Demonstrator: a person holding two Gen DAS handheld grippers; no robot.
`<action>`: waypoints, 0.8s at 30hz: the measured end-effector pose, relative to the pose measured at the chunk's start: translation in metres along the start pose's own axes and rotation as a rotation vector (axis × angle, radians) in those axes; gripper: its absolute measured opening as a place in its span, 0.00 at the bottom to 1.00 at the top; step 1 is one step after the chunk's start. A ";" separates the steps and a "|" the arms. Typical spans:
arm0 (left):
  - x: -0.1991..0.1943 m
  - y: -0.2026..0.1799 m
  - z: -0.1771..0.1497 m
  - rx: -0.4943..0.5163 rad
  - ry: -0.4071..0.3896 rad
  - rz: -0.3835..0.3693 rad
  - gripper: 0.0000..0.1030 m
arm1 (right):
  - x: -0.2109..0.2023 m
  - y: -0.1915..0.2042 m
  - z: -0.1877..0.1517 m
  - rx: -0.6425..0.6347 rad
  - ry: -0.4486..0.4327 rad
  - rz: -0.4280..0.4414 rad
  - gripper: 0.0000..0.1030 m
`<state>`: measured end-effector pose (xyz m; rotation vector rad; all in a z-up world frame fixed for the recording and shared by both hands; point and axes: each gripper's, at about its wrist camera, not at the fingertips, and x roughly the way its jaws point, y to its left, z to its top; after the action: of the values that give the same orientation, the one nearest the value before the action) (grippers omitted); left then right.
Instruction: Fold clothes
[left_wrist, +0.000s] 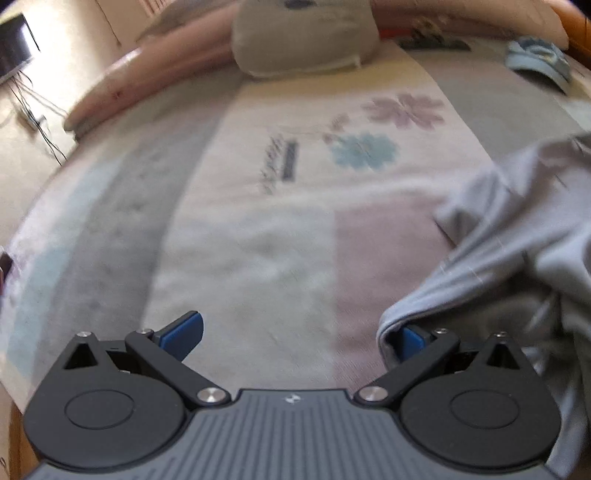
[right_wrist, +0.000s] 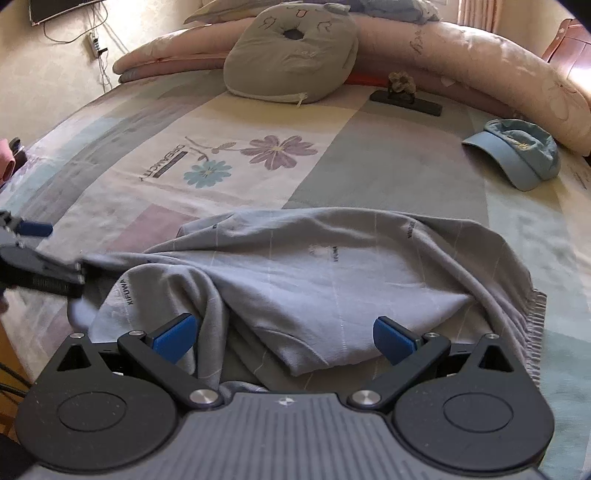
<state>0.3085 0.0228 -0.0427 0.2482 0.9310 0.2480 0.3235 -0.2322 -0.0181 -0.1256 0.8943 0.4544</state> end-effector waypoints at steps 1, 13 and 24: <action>0.000 0.003 0.006 0.004 -0.022 0.010 1.00 | -0.001 -0.001 0.000 0.009 -0.003 -0.005 1.00; -0.015 0.025 0.106 0.142 -0.336 0.057 1.00 | -0.010 -0.005 -0.006 0.127 -0.023 -0.078 1.00; 0.001 -0.013 0.149 0.308 -0.403 -0.065 0.99 | -0.011 0.003 -0.009 0.162 -0.022 -0.097 1.00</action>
<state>0.4311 -0.0044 0.0377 0.5305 0.5723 -0.0098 0.3097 -0.2359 -0.0156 -0.0156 0.8960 0.2915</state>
